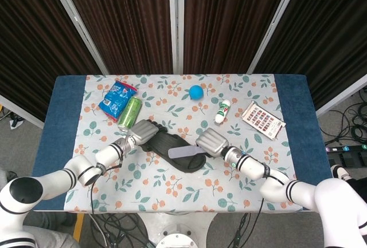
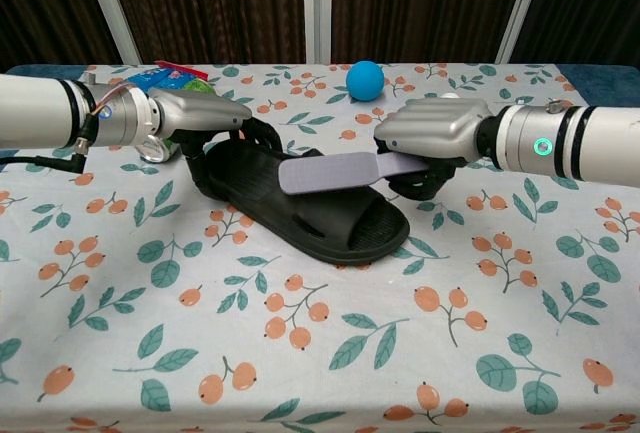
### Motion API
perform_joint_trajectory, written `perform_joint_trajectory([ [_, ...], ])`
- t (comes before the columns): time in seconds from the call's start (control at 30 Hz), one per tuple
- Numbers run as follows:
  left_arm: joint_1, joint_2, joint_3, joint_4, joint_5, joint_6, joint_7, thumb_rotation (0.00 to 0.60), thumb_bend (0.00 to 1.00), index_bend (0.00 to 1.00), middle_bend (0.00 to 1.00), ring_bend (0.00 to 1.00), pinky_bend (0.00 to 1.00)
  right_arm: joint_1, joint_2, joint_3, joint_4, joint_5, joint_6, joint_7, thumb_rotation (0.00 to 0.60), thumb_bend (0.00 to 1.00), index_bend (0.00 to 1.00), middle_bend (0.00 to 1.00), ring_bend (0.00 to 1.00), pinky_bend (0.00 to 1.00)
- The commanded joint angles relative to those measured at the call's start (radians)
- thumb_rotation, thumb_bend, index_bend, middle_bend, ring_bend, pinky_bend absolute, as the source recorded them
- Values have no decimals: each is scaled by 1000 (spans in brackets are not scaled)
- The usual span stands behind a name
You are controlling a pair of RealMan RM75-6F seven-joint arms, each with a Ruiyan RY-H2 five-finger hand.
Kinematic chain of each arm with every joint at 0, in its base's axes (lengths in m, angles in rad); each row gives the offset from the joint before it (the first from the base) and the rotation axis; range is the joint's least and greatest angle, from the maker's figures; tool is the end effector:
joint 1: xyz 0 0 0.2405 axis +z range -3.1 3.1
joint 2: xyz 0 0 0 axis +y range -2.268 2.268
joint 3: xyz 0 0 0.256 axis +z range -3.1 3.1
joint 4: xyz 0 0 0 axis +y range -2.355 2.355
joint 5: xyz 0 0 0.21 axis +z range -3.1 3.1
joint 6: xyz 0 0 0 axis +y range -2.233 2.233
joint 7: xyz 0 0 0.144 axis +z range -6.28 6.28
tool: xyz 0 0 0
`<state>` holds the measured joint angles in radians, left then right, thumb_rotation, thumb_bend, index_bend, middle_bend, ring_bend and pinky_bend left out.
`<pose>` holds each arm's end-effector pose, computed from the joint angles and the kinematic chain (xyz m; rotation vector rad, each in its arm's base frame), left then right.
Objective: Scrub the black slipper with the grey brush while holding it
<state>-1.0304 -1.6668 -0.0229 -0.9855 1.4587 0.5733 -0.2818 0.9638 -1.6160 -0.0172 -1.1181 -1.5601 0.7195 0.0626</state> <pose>-0.1433 0.4018 -0.0702 -2.2748 -0.9555 -0.7030 -0.1444 -0.3657 -0.0645 2.3946 -0.6386 0.7376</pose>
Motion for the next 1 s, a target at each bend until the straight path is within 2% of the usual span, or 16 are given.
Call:
perform_joint_trajectory([
  [0.03, 0, 0, 0, 2, 1, 1, -2, 600, 328, 401, 426, 252, 252, -26, 66, -59, -77, -35, 6, 4, 600, 751, 1000, 1000, 1000, 1000],
  [0.1, 0, 1, 0, 1, 3, 3, -1, 600, 329, 395, 419, 249, 252, -45, 104, -79, -115, -44, 24, 2, 600, 751, 1000, 1000, 1000, 1000],
  [0.17, -2, 6, 2, -4, 3, -3, 2, 600, 330, 348, 382, 219, 252, -63, 132, -82, -144, -45, 54, 12, 600, 752, 1000, 1000, 1000, 1000],
  [0.3, -2, 23, -7, -34, -3, 2, 10, 600, 330, 164, 217, 116, 239, -108, 185, -41, -169, -2, 137, 61, 600, 751, 1000, 1000, 1000, 1000],
  [0.37, 4, 34, -12, -51, -4, 23, 19, 600, 330, 133, 169, 88, 220, -124, 200, -22, -155, 31, 148, 62, 600, 750, 1000, 1000, 1000, 1000],
  [0.5, 18, 68, -19, -94, -4, 59, 37, 600, 330, 102, 121, 63, 192, -136, 193, -7, -97, 91, 105, 44, 600, 747, 1000, 1000, 1000, 1000],
  [0.67, 48, 126, -42, -154, -29, 110, 30, 600, 330, 100, 120, 62, 191, -138, 142, 8, -11, 150, 41, 17, 600, 703, 1000, 1000, 1000, 1000],
  [0.73, 69, 153, -50, -179, -33, 149, 21, 600, 330, 100, 120, 62, 191, -139, 124, 13, 15, 170, 21, -6, 600, 621, 1000, 974, 969, 1000],
  [0.77, 80, 164, -53, -189, -35, 169, 16, 600, 330, 101, 120, 62, 191, -139, 121, 15, 18, 180, 11, -18, 600, 566, 980, 932, 921, 992],
  [0.8, 96, 179, -57, -202, -37, 194, 7, 600, 330, 101, 120, 62, 190, -141, 120, 17, 17, 194, -2, -35, 600, 516, 935, 879, 861, 963],
  [0.87, 118, 201, -62, -220, -39, 230, -5, 600, 330, 101, 120, 62, 190, -145, 125, 21, 4, 219, -19, -59, 600, 383, 732, 719, 677, 805],
  [0.93, 141, 225, -68, -235, -45, 263, -19, 600, 329, 100, 120, 62, 190, -151, 135, 26, -18, 247, -30, -89, 600, 226, 440, 507, 443, 569],
  [0.97, 151, 235, -71, -241, -48, 275, -24, 600, 328, 100, 120, 62, 190, -154, 141, 27, -29, 261, -36, -103, 600, 181, 345, 440, 371, 500],
  [1.0, 162, 247, -75, -249, -54, 289, -31, 600, 327, 100, 120, 62, 189, -157, 150, 30, -47, 281, -46, -120, 600, 119, 194, 334, 258, 394],
])
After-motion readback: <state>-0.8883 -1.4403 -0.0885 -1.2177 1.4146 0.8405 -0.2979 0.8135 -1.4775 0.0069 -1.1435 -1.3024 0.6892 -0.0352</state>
